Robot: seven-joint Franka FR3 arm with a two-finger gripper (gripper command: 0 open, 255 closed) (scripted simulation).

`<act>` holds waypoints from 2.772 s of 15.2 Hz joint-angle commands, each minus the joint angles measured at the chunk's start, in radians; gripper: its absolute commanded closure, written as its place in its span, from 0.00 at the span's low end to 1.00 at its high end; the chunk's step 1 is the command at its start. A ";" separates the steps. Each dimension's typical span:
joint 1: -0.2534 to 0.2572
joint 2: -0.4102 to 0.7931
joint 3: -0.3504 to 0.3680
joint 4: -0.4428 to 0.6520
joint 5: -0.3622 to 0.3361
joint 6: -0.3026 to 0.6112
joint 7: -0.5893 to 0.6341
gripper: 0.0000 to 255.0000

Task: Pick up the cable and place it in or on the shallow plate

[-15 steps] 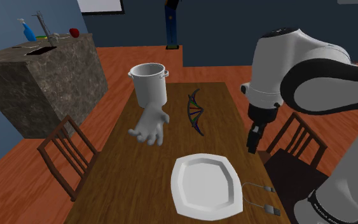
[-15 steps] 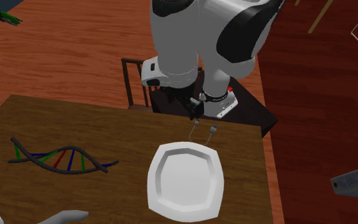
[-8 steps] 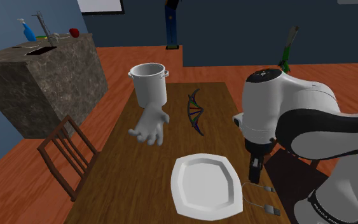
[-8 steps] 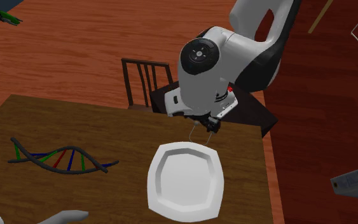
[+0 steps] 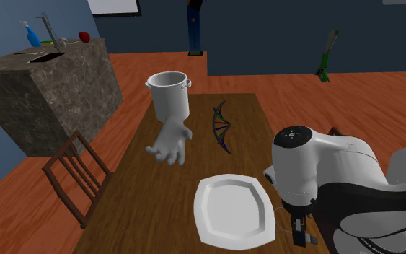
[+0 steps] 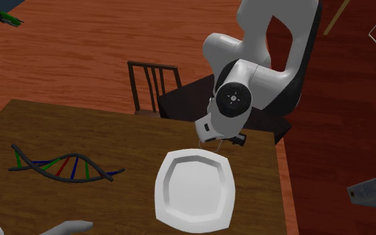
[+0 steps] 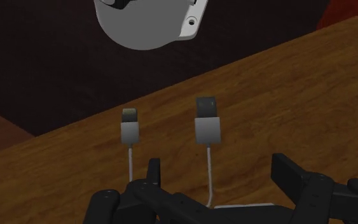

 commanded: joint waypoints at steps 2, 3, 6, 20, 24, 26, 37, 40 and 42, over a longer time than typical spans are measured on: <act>0.014 0.025 0.018 -0.031 0.020 0.050 0.001 0.00; 0.015 0.035 0.023 -0.040 0.025 0.069 0.001 0.00; 0.020 0.067 0.037 -0.067 0.040 0.126 0.001 0.00; 0.016 0.084 0.042 -0.071 0.041 0.147 0.000 1.00; 0.019 0.073 0.042 -0.072 0.044 0.137 0.000 1.00; 0.022 0.036 0.030 -0.063 0.039 0.091 -0.001 1.00; 0.030 -0.123 -0.032 0.009 -0.004 -0.138 -0.001 1.00; 0.029 -0.153 -0.048 0.035 -0.017 -0.193 0.000 1.00; 0.009 -0.108 -0.045 0.077 -0.030 -0.189 0.002 1.00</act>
